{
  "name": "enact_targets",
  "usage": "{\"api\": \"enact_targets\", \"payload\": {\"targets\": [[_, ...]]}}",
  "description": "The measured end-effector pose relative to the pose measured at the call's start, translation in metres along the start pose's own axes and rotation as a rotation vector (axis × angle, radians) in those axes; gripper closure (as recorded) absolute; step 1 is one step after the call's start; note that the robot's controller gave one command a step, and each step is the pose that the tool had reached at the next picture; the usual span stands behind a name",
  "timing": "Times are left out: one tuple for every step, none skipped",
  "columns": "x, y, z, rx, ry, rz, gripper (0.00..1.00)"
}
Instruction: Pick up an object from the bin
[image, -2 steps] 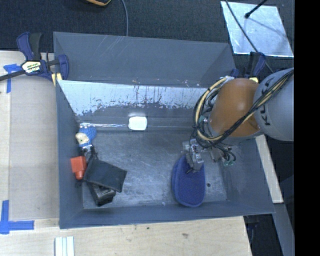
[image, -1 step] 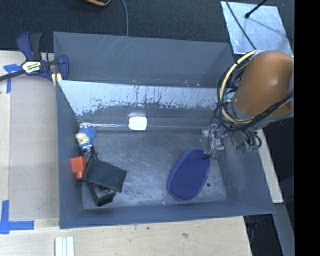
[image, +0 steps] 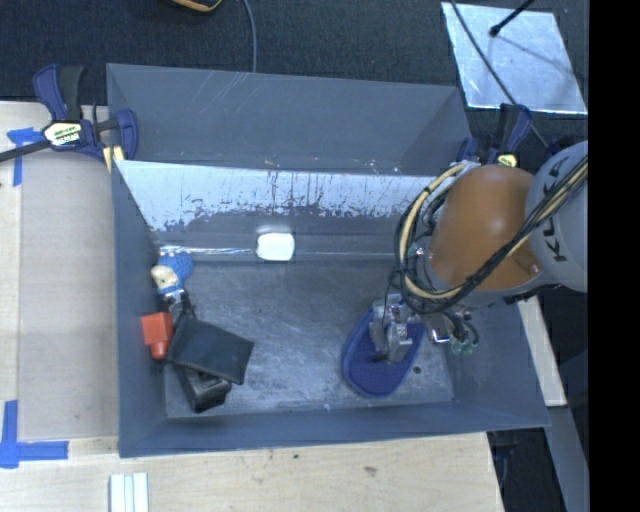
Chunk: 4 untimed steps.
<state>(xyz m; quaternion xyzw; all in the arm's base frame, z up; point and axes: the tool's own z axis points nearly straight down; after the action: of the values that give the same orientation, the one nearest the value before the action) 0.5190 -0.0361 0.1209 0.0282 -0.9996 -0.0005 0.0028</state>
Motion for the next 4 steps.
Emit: {"api": "enact_targets", "payload": {"targets": [[-0.003,-0.002,-0.004,0.001,-0.008,0.001,0.00],[-0.059,-0.033,0.047,0.001,-0.007,0.003,0.00],[-0.061,-0.033,0.042,0.003,-0.018,0.001,1.00],[-0.024,-0.062,0.021,0.006,-0.013,-0.426,1.00]]}}
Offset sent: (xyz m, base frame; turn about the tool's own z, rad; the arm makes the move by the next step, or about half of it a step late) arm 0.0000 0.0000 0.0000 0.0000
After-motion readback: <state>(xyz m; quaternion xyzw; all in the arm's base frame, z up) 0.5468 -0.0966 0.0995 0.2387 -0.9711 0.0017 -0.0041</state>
